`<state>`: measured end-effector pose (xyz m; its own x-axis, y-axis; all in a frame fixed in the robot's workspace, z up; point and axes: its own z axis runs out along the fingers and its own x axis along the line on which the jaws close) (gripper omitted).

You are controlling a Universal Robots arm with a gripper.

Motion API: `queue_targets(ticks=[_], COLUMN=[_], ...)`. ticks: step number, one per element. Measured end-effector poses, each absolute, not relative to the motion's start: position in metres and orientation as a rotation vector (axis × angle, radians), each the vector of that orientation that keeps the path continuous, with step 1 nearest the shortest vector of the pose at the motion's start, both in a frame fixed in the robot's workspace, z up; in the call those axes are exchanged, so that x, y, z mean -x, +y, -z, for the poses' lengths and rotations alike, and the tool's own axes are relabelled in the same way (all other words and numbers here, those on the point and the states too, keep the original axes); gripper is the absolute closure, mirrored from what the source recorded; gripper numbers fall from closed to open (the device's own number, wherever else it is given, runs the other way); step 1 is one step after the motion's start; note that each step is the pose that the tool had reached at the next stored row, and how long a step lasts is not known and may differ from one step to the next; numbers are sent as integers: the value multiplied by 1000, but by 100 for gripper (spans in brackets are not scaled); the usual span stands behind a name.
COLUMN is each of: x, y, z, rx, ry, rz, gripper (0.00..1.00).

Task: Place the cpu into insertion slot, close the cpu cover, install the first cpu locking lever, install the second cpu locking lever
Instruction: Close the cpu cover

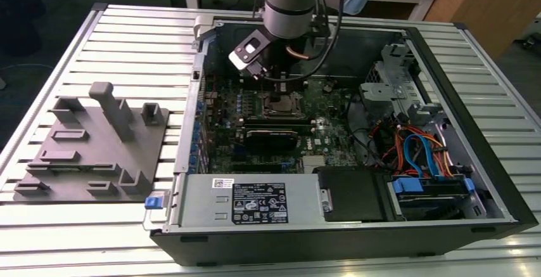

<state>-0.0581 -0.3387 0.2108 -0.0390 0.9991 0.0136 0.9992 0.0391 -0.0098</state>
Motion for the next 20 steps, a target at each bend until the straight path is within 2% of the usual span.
queue_targets(ticks=[20], x=[69], y=[-339], z=[-198], rx=[2163], ry=[-2255], rz=[5], gripper=[89])
